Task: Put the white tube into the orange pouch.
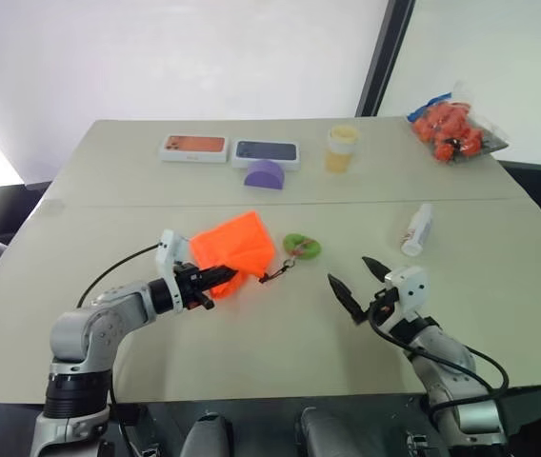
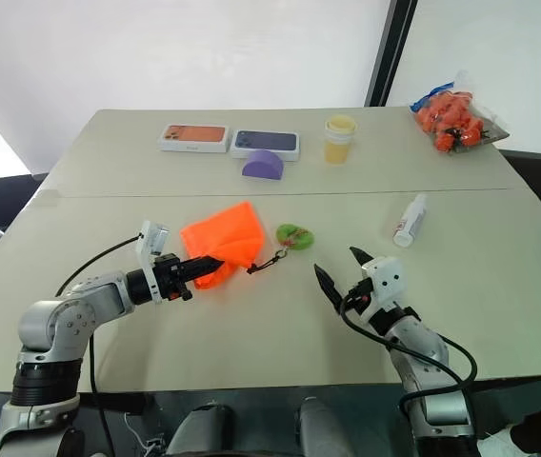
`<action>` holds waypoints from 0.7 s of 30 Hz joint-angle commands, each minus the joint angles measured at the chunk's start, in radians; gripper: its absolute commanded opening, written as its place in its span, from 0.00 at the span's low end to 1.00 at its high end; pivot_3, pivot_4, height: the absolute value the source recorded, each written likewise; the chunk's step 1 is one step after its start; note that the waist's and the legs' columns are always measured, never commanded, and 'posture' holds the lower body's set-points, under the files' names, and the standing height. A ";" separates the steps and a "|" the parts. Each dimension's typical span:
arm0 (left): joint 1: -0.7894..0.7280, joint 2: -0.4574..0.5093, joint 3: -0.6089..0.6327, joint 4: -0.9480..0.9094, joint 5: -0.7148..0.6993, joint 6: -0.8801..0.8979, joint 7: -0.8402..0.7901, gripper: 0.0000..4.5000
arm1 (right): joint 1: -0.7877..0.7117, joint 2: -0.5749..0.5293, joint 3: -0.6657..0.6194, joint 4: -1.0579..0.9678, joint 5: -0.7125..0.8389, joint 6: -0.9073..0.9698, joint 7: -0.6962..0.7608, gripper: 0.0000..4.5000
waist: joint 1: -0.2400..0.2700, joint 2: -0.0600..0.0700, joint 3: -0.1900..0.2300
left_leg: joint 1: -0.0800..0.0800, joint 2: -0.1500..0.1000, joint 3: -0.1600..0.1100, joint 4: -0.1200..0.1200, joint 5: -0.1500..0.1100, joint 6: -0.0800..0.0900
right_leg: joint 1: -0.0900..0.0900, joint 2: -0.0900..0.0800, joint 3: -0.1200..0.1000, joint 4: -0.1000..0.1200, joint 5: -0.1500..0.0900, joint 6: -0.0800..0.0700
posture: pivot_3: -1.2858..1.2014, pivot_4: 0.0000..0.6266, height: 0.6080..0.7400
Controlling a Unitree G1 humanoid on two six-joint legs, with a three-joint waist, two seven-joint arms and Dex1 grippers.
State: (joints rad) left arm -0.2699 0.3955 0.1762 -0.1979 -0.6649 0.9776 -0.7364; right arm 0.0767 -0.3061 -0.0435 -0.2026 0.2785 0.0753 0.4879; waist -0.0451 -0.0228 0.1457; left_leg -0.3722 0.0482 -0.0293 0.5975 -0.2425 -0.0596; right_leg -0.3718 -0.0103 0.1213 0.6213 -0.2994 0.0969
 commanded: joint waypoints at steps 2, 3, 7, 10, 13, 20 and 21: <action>0.001 0.023 -0.011 -0.031 -0.036 -0.026 -0.034 0.01 | -0.035 0.000 -0.002 -0.035 0.001 0.001 -0.006 1.00 | 0.000 0.000 0.000 | 0.000 0.000 0.000 0.000 0.000 0.000 | 0.000 0.000 0.000 0.000 0.000 0.000 | 0.52 0.24 0.87; 0.005 0.028 -0.012 -0.041 -0.045 -0.023 -0.041 0.07 | -0.037 0.001 -0.001 -0.039 0.001 0.004 -0.006 1.00 | 0.000 0.000 0.000 | 0.000 0.000 0.000 0.000 0.000 0.000 | 0.000 0.000 0.000 0.000 0.000 0.000 | 0.52 0.24 0.87; 0.005 0.047 -0.020 -0.040 -0.032 -0.042 -0.043 0.40 | -0.045 0.004 0.005 -0.044 0.002 0.012 -0.009 1.00 | 0.000 0.000 0.000 | 0.000 0.000 0.000 0.000 0.000 0.000 | 0.000 0.000 0.000 0.000 0.000 0.000 | 0.52 0.24 0.87; 0.007 0.065 -0.030 -0.033 -0.025 -0.060 -0.049 0.40 | -0.050 0.005 0.008 -0.047 0.004 0.017 -0.012 1.00 | 0.000 0.000 0.000 | 0.000 0.000 0.000 0.000 0.000 0.000 | 0.000 0.000 0.000 0.000 0.000 0.000 | 0.52 0.24 0.87; 0.012 0.106 -0.072 -0.019 0.022 -0.110 -0.073 0.40 | -0.055 0.008 0.011 -0.054 0.004 0.024 -0.020 1.00 | 0.000 0.000 0.000 | 0.000 0.000 0.000 0.000 0.000 0.000 | 0.000 0.000 0.000 0.000 0.000 0.000 | 0.52 0.24 0.87; -0.003 0.163 -0.133 -0.040 0.074 -0.201 -0.118 0.40 | -0.047 0.011 0.019 -0.072 0.006 0.031 -0.028 1.00 | 0.000 0.000 0.000 | -0.001 0.000 0.000 0.000 0.000 0.000 | -0.001 0.000 0.000 -0.001 0.000 0.000 | 0.52 0.24 0.87; -0.004 0.179 -0.151 -0.051 0.093 -0.227 -0.131 0.40 | -0.046 0.011 0.020 -0.073 0.007 0.033 -0.027 1.00 | 0.000 0.000 0.000 | -0.001 0.000 0.000 -0.001 0.000 0.000 | -0.001 -0.001 0.000 -0.001 0.000 0.000 | 0.52 0.24 0.87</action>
State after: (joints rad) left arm -0.2599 0.5527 0.0411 -0.2056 -0.5971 0.8030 -0.8393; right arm 0.0313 -0.3013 -0.0194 -0.2344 0.2788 0.1113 0.4611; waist -0.0447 -0.0229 0.1459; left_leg -0.3730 0.0483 -0.0290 0.5967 -0.2426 -0.0597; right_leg -0.3727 -0.0107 0.1215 0.6197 -0.2995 0.0965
